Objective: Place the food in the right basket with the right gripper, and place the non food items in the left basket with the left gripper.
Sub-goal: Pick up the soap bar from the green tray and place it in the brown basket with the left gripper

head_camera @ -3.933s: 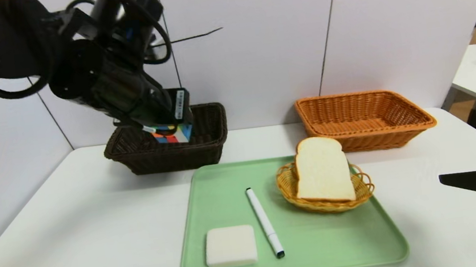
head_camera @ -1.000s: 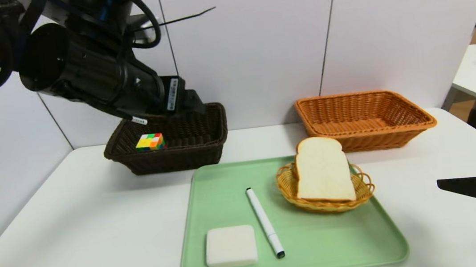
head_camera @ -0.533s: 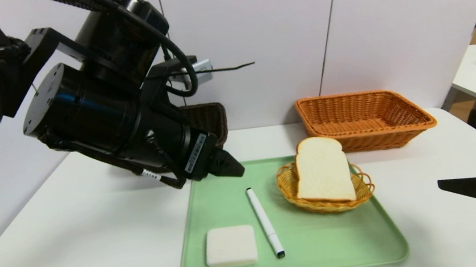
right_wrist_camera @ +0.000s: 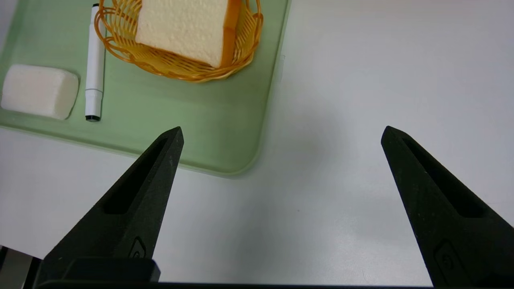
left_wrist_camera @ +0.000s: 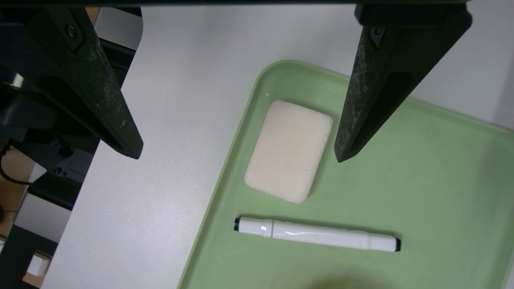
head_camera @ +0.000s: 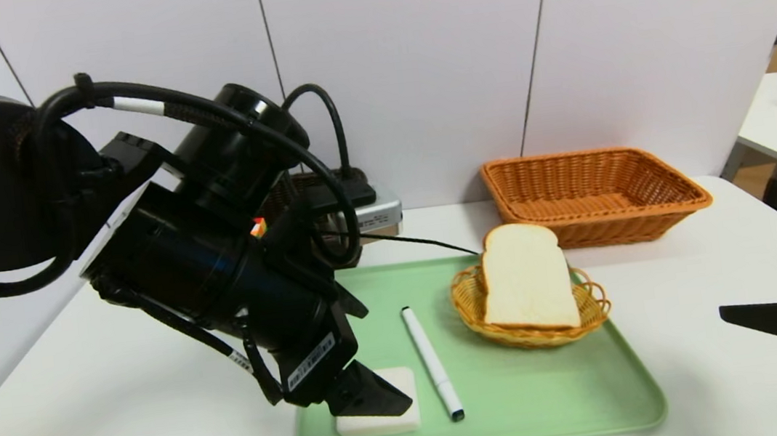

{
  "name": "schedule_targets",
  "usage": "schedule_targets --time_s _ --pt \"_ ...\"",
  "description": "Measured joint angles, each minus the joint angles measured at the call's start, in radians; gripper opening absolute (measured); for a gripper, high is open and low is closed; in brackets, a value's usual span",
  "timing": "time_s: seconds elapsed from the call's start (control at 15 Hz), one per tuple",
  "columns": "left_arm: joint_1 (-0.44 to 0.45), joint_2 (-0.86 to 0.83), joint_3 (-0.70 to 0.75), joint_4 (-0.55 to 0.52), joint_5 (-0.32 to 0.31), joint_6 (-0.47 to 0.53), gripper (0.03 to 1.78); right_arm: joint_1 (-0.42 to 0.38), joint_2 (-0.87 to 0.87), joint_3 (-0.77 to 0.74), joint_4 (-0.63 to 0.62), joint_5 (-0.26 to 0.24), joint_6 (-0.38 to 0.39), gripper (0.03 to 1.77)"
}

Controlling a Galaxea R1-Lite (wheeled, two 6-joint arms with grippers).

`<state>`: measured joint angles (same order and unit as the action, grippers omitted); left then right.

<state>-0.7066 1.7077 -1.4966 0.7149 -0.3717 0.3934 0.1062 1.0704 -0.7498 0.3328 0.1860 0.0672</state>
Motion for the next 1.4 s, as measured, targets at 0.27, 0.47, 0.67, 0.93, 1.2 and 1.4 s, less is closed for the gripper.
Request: schedule_targets --time_s 0.27,0.47,0.67,0.93,1.2,1.4 --pt "0.015 0.042 0.018 -0.005 -0.064 0.159 1.69 0.000 -0.006 0.012 0.000 -0.004 0.000 1.70" --pt "0.049 0.080 0.029 -0.002 -0.091 0.304 1.69 -0.001 -0.010 0.024 0.001 -0.006 0.001 1.70" --pt "0.067 0.124 0.045 -0.006 -0.085 0.364 1.69 -0.013 -0.010 0.028 -0.001 0.001 0.000 1.70" --pt "0.074 0.167 0.055 -0.008 -0.083 0.349 1.69 -0.021 -0.010 0.031 -0.001 0.001 0.000 1.70" --pt "0.077 0.189 0.056 -0.008 -0.079 0.330 1.69 -0.022 -0.010 0.033 -0.001 0.001 0.000 1.70" --pt "0.080 0.199 0.068 -0.043 -0.063 0.328 1.69 -0.023 -0.010 0.034 -0.002 0.001 0.000 1.70"
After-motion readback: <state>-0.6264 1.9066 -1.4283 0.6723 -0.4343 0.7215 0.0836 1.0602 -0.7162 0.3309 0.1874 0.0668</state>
